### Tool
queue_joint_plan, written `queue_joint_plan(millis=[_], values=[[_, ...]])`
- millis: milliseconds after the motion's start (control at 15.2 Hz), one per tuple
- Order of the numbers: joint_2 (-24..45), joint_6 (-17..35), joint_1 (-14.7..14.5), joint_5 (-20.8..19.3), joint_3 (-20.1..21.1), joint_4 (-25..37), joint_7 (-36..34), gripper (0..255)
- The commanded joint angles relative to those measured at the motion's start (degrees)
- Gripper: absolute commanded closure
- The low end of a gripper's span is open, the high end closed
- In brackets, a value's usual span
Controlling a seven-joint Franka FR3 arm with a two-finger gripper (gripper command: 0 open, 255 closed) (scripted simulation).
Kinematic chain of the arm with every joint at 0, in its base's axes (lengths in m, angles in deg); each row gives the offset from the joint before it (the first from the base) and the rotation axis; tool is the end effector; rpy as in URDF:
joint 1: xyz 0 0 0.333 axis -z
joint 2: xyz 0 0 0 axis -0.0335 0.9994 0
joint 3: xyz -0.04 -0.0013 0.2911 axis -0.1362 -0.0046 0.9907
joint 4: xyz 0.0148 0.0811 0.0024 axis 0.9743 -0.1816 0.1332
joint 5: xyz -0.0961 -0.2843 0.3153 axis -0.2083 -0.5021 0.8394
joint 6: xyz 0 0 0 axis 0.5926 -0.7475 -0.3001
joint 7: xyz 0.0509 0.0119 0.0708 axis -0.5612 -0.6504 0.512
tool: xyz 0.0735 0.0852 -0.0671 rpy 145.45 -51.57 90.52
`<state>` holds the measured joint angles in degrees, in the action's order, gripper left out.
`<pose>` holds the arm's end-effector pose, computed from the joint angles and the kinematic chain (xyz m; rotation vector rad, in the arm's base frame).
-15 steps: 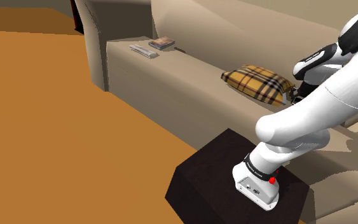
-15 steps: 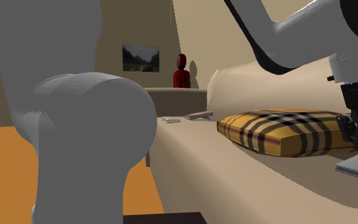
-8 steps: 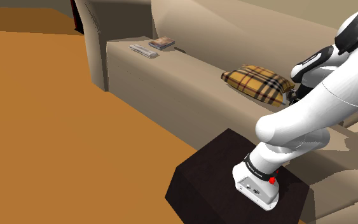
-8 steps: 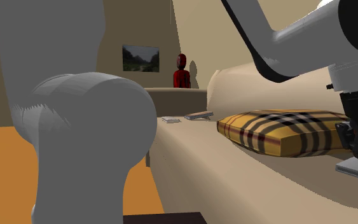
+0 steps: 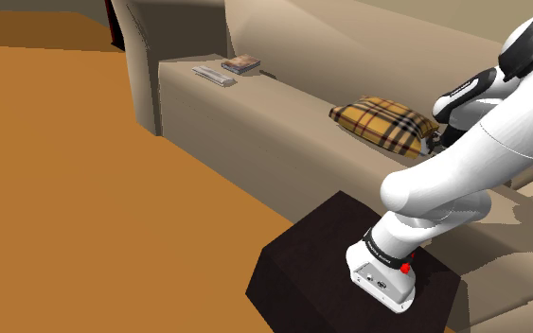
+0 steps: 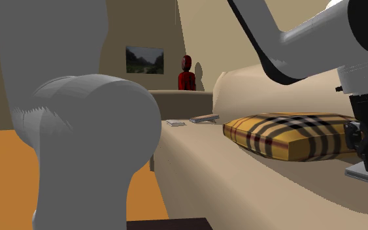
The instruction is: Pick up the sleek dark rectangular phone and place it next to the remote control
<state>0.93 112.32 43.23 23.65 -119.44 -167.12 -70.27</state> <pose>0.0643 -0.5366 0.2980 2.0044 -2.0531 0.0862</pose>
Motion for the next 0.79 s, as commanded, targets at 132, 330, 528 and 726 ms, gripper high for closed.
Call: queue_joint_plan(millis=[132, 330, 528, 726], values=[[-4.0, -4.6, 0.1, -1.9, 1.4, 0.8, -1.4, 0], [-7.1, -8.7, 0.2, -2.9, 2.9, 1.8, -2.3, 0], [-7.1, -8.7, 0.2, -2.9, 2.9, 1.8, -2.3, 0], [-7.1, -8.7, 0.2, -2.9, 2.9, 1.8, -2.3, 0]])
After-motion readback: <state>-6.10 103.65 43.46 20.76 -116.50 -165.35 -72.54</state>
